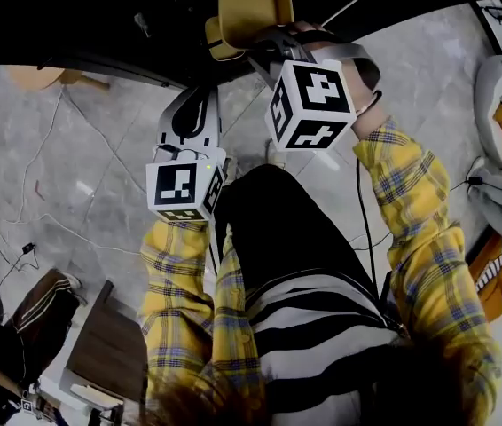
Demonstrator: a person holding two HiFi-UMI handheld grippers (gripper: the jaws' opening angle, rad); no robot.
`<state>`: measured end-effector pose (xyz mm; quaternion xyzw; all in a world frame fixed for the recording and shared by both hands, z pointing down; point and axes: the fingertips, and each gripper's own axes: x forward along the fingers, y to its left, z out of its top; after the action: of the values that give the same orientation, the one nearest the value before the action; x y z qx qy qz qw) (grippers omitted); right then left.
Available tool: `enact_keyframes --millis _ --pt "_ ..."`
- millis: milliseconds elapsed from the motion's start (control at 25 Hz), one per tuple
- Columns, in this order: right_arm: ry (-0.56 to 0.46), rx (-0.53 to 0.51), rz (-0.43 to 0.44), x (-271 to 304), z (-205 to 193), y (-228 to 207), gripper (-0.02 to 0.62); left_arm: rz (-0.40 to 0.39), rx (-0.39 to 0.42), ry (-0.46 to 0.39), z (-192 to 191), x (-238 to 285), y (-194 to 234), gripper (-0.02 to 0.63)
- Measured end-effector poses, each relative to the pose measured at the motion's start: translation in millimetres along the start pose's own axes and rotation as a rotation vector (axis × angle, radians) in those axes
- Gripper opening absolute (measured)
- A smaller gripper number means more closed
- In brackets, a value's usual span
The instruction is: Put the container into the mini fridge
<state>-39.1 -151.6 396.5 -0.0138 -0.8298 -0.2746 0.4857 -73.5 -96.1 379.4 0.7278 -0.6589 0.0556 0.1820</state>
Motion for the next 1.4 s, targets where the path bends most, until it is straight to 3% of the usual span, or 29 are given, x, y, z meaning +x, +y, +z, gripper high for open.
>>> enact_keyframes --millis 320,800,1400 --pt "-0.008 -0.112 -0.028 26 -1 -16 0.041 0.078 -0.037 -0.047 -5 22 14 0.025" --pt "-0.006 -0.141 -0.126 56 -5 -53 0.041 0.145 -0.062 -0.091 0 54 42 0.025" --pt "-0.001 -0.117 -0.243 77 1 -90 0.043 0.163 -0.068 -0.123 12 76 60 0.025"
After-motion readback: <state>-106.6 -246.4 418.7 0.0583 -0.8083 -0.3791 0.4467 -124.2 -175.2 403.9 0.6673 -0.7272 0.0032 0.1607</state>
